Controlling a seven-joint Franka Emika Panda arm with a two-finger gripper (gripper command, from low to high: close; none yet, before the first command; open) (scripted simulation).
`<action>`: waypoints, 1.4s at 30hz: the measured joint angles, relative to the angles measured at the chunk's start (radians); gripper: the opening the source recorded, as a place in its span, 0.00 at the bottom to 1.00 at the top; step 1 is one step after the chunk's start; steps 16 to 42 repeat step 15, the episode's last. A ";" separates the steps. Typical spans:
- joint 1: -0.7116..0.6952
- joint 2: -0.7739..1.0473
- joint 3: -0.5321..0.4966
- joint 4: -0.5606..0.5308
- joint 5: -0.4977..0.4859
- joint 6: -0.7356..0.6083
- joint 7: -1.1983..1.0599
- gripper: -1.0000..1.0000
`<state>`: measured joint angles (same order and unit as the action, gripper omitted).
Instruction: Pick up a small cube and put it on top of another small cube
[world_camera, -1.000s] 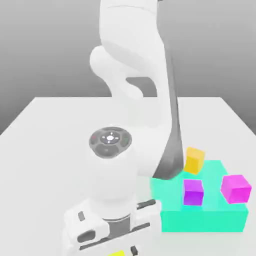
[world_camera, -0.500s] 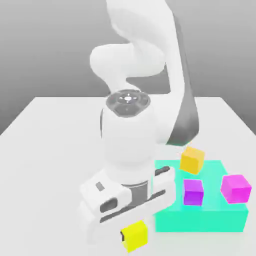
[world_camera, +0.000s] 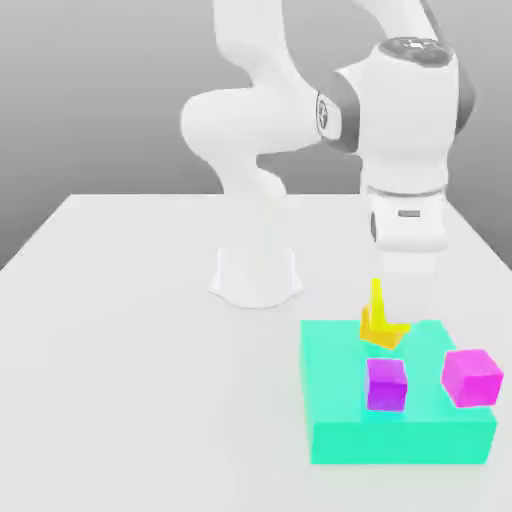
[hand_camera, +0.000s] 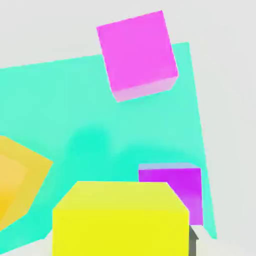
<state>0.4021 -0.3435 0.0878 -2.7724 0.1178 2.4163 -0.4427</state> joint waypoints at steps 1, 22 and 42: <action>0.021 -0.037 0.006 -0.024 -0.002 -0.011 -0.033 0.00; 0.125 -0.023 0.052 -0.198 -0.019 0.187 -0.191 1.00; 0.125 -0.023 0.052 -0.198 -0.019 0.187 -0.191 1.00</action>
